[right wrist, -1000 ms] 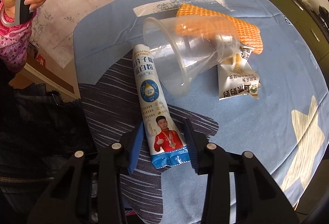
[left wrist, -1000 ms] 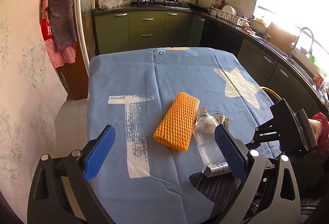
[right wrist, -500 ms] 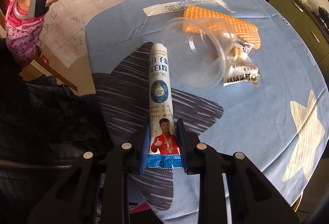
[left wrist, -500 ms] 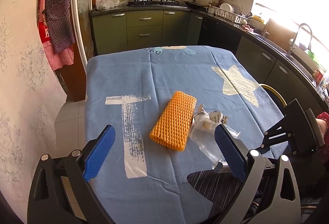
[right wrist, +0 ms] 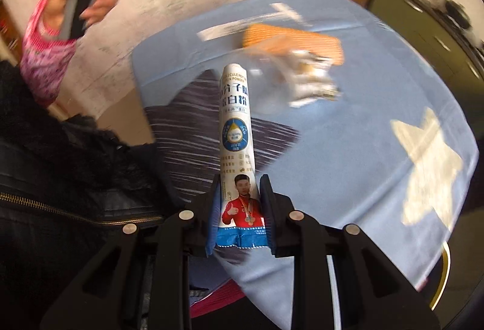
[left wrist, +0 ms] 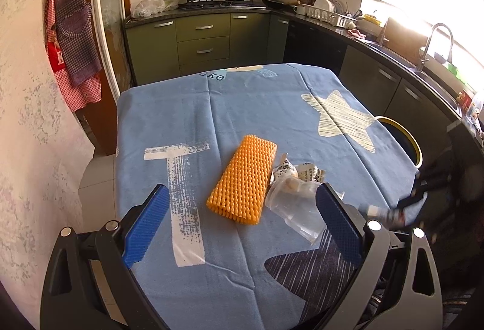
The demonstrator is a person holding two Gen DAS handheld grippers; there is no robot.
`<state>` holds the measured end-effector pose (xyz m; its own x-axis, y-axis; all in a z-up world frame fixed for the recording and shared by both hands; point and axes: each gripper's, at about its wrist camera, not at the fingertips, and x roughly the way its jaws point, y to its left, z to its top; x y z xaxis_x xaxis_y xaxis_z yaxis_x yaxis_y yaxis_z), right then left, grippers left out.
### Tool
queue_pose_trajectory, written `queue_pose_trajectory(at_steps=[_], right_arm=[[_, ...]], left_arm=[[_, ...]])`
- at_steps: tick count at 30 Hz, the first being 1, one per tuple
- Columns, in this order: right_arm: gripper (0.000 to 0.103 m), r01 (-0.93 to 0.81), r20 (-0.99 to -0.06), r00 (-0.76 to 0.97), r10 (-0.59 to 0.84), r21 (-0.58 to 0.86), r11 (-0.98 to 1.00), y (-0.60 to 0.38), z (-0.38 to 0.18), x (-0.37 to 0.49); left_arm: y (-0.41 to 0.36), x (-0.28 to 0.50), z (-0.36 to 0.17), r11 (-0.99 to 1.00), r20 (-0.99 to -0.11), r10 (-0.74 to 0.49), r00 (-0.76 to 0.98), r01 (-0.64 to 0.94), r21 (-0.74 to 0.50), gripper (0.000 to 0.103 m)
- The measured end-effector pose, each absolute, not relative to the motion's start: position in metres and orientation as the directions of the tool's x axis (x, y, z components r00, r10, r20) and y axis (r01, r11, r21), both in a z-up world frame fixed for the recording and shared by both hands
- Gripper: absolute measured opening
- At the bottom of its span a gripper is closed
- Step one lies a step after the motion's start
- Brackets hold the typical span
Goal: Collect trash
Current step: 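Carry the drink tube over the bin and open the right gripper, then move the left gripper to the clear plastic cup and grasp it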
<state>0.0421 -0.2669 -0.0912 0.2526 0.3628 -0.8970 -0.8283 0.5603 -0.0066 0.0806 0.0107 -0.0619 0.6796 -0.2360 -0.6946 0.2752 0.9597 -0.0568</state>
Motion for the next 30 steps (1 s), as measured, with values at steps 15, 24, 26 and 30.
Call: queue_pose_trajectory(at_steps=[15,24,26,30], right_arm=[[0.048,0.077,-0.909,0.398,-0.121,-0.098,0.992,-0.548,-0.125,0.152],[0.053,0.115,-0.871,0.489,-0.042,0.016,0.993,-0.552,-0.138,0.128],[0.053,0.104,-0.862,0.507,-0.009,0.05,0.993,-0.549,-0.137,0.115],[0.056,0.087,-0.849,0.527,0.032,0.092,0.992,-0.532,-0.136,0.11]], left_arm=[[-0.03,0.078,-0.074,0.932,-0.708,-0.296,0.641,0.356,-0.067,0.096],[-0.065,0.071,-0.092,0.888,-0.73,-0.364,0.579,0.452,-0.084,0.096],[-0.074,0.069,-0.099,0.873,-0.738,-0.379,0.558,0.481,-0.084,0.096],[-0.089,0.065,-0.112,0.85,-0.751,-0.367,0.549,0.525,-0.031,0.096]])
